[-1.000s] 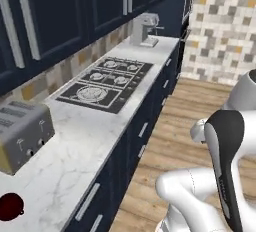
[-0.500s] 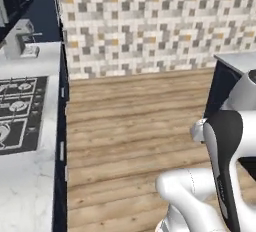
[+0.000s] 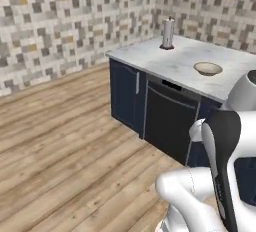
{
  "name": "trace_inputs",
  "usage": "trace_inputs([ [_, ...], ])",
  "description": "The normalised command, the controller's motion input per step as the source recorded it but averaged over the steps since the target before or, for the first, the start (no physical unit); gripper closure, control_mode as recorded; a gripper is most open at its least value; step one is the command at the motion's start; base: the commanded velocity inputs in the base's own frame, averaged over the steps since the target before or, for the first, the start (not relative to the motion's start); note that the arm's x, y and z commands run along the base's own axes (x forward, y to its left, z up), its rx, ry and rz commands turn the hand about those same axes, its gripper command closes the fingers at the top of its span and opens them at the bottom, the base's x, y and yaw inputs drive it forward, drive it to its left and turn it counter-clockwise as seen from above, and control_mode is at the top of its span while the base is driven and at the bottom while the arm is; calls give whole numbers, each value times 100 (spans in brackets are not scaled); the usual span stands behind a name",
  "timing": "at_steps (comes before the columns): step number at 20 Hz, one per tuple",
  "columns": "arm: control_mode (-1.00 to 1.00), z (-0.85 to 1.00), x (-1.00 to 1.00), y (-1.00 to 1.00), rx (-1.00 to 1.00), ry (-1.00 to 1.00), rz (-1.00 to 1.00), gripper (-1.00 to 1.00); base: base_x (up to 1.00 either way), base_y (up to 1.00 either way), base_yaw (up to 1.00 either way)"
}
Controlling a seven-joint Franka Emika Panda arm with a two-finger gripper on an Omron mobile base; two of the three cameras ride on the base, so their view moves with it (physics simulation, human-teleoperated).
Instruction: Clear the mugs and bowl far away from the sink.
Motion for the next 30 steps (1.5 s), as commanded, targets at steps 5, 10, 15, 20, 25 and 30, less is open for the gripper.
trace_inputs([
  [5,100,0,0,0,0,0,0,-100,19,-41,-60],
  [10,100,0,0,0,0,0,0,-100,12,-65,-41],
  [15,100,0,0,0,0,0,0,-100,11,-70,-35],
  [20,100,0,0,0,0,0,0,-100,5,-78,-31],
  [25,100,0,0,0,0,0,0,-100,2,-70,-22],
  [30,100,0,0,0,0,0,0,-100,24,-63,-23],
])
